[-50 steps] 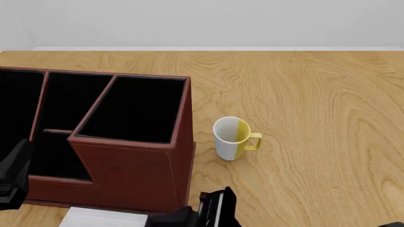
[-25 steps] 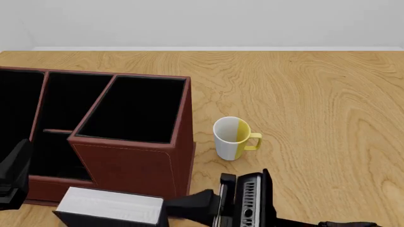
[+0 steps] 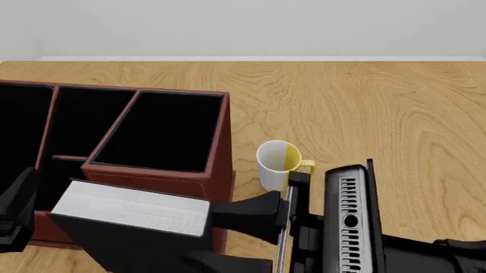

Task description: Pick up the book and place it in the right compartment of the caddy.

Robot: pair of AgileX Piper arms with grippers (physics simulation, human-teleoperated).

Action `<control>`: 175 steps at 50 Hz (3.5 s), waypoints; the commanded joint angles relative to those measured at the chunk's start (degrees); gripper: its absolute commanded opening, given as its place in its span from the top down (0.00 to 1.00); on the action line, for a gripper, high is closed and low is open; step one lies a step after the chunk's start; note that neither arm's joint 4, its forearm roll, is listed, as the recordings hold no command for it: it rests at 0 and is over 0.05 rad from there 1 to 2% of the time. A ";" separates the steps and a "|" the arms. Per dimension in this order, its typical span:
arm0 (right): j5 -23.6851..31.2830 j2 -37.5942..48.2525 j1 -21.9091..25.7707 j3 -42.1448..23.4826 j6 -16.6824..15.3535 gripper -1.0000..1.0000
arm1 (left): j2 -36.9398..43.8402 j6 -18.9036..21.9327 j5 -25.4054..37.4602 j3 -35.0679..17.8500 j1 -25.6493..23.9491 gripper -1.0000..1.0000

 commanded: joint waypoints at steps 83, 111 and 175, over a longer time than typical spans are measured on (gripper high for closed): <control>23.17 1.35 -12.72 -35.67 -3.47 1.00 | 0.00 0.00 0.24 -0.27 -0.02 0.00; 17.66 4.66 -19.23 -33.16 -0.93 1.00 | 0.00 0.01 -0.22 0.15 0.01 0.00; 4.75 11.40 -21.71 -21.77 7.56 1.00 | 0.00 0.01 -0.08 0.02 -0.01 0.00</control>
